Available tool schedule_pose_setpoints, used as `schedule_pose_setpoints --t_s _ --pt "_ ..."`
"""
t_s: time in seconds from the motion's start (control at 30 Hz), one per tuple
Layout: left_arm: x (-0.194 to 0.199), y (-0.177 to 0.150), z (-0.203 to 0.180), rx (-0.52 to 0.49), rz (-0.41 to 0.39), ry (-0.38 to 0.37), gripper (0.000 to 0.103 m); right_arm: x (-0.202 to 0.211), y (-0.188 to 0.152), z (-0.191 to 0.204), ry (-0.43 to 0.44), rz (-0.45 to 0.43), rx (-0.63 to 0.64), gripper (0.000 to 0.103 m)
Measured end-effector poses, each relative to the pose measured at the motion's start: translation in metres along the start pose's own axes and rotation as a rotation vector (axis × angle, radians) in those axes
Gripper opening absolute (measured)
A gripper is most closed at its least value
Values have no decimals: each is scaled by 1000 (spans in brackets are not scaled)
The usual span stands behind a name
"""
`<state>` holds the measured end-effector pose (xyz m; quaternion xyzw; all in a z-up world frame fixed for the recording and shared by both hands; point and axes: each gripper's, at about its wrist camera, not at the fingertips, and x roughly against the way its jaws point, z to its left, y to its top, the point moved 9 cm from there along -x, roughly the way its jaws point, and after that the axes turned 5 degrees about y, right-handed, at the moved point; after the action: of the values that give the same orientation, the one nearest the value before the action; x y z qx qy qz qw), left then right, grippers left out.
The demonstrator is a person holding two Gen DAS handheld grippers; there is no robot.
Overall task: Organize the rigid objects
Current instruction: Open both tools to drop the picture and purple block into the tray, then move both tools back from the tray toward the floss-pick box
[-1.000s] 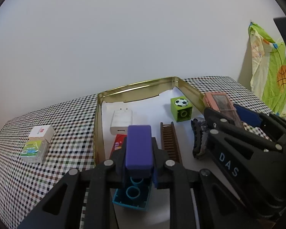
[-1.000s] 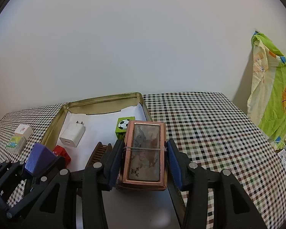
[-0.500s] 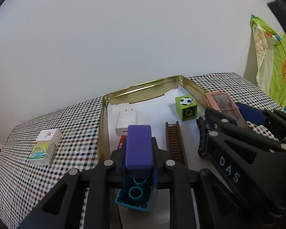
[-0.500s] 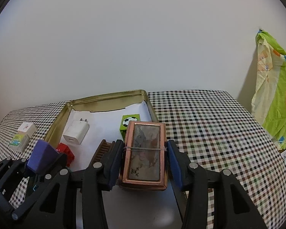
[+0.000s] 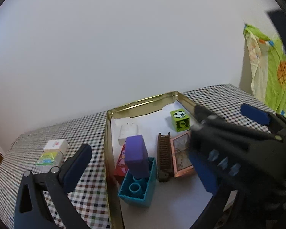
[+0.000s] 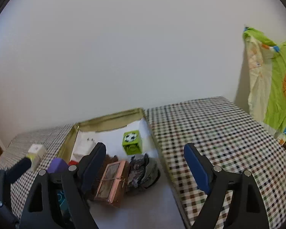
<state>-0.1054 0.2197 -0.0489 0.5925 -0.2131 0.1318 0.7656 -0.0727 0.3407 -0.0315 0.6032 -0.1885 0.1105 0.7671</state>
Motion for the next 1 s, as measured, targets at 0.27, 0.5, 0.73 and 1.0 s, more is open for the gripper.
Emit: schedule_pose_setpoints --t_s 0.27,0.5,0.73,1.0 --pt "11 -5 20 38 1 -18 102 19 3 -14 -47 -87 -83 86" --pt "17 -14 53 77 -39 10 102 26 3 -7 -118 -127 -31 86" --pt "14 -25 90 121 -75 45 102 42 0 -5 -164 -171 -27 86" --pt "13 -37 116 134 -68 62 102 57 -7 4 -193 -189 -41 86"
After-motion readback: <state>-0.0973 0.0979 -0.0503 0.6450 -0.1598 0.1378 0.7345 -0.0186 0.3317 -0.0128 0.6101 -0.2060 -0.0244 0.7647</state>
